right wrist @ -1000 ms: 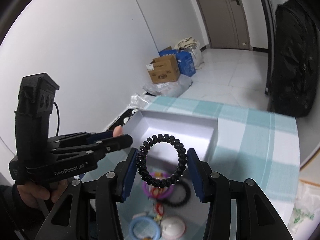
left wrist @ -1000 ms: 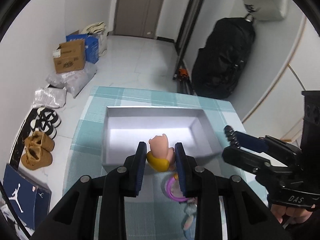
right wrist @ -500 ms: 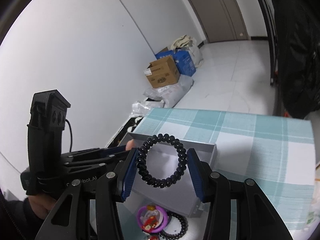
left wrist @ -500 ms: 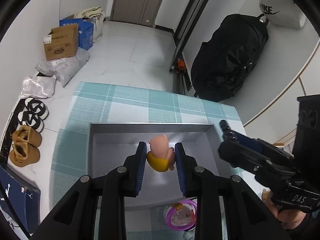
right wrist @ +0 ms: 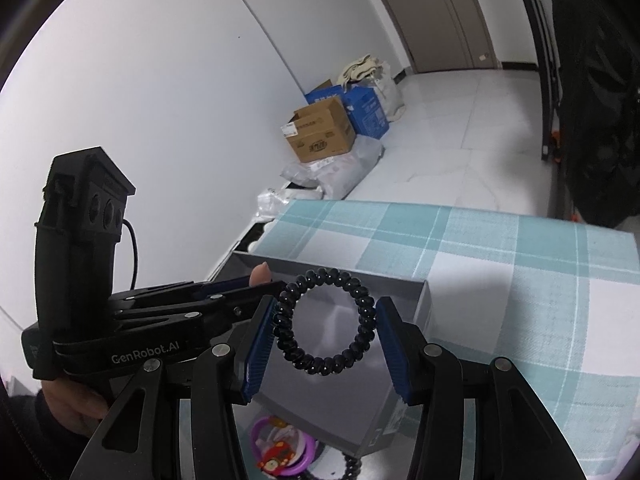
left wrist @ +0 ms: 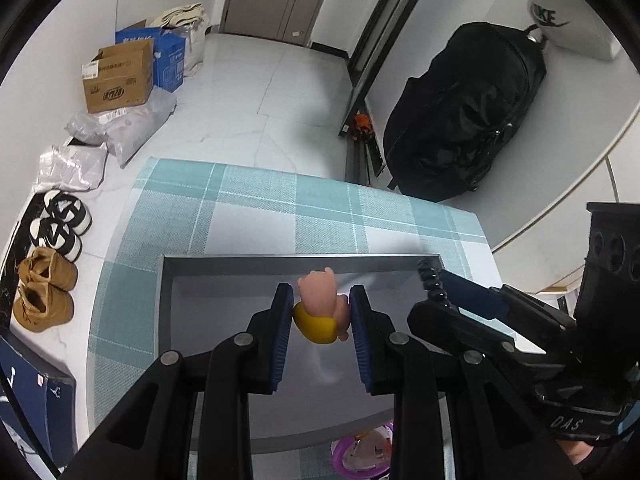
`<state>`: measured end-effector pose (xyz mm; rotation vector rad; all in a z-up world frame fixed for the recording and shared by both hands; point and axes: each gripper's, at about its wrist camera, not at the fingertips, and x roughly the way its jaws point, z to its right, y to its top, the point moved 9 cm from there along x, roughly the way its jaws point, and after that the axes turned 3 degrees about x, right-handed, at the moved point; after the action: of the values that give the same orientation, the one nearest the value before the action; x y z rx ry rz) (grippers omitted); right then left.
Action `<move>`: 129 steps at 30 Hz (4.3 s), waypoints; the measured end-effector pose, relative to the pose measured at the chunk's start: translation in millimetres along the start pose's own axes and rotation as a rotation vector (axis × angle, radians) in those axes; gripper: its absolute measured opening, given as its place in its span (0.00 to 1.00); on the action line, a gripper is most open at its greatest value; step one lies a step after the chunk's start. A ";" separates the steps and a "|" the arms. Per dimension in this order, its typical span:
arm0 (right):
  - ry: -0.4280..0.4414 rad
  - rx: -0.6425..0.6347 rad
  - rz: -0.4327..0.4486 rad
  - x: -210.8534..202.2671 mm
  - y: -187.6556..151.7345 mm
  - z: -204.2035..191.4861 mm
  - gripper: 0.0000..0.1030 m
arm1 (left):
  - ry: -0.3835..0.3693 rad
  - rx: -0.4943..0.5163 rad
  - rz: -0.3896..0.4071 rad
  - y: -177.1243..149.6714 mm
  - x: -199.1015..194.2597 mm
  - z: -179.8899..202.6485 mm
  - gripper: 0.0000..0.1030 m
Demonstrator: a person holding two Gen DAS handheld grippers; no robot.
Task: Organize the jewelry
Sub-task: 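Carry both items over the white box and open both tools inside it, then raise both open tools out of the box, then lower the left tool onto the blue bangle and close on it, then lift the blue bangle with the left tool while the right tool reaches the white badge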
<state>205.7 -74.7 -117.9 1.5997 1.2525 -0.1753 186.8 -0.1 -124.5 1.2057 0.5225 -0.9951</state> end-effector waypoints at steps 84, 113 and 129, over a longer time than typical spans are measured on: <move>-0.267 0.059 0.166 -140.7 -93.9 15.6 1.00 | 0.124 0.269 -0.143 -161.1 -21.6 70.6 0.63; -0.284 0.084 0.137 -134.5 -96.7 22.9 1.00 | 0.056 0.267 -0.088 -146.5 -39.7 77.9 0.52; -0.306 0.052 0.133 -126.9 -99.7 17.7 1.00 | -0.038 0.106 0.054 -102.3 -72.7 53.8 0.52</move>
<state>80.2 -177.1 -105.8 1.6245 0.9099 -0.3569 54.8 -28.0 -103.5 1.2858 0.4093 -1.0079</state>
